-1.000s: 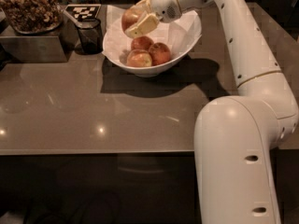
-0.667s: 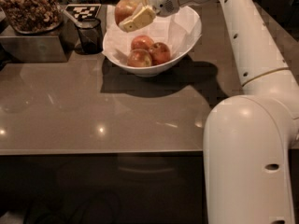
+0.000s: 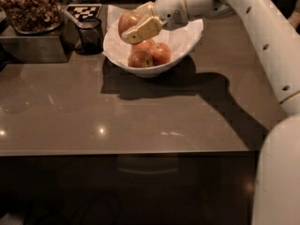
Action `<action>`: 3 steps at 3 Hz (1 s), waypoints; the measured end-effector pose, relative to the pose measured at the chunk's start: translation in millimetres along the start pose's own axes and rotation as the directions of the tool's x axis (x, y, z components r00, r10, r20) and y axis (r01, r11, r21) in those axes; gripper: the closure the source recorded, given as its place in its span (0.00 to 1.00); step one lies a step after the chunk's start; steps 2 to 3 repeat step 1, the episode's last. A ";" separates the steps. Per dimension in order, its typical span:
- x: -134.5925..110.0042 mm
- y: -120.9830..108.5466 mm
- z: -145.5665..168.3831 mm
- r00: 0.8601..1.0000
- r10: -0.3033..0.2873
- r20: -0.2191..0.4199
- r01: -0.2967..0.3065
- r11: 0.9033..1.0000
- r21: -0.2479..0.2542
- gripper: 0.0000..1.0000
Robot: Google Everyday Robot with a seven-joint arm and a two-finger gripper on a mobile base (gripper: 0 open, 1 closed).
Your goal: Pick apple from white bowl
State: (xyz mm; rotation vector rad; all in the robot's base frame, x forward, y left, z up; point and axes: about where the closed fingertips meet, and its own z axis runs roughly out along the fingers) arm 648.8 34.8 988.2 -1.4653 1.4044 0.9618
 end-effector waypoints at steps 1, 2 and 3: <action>15.6 36.6 -1.9 0.997 0.074 -0.036 -0.074 0.997 0.005 1.00; 15.6 36.6 -1.9 0.997 0.074 -0.036 -0.074 0.997 0.005 1.00; 15.6 36.6 -1.9 0.997 0.074 -0.036 -0.074 0.997 0.005 1.00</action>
Offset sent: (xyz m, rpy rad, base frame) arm 0.0000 0.0000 0.0000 0.0000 0.0000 0.0000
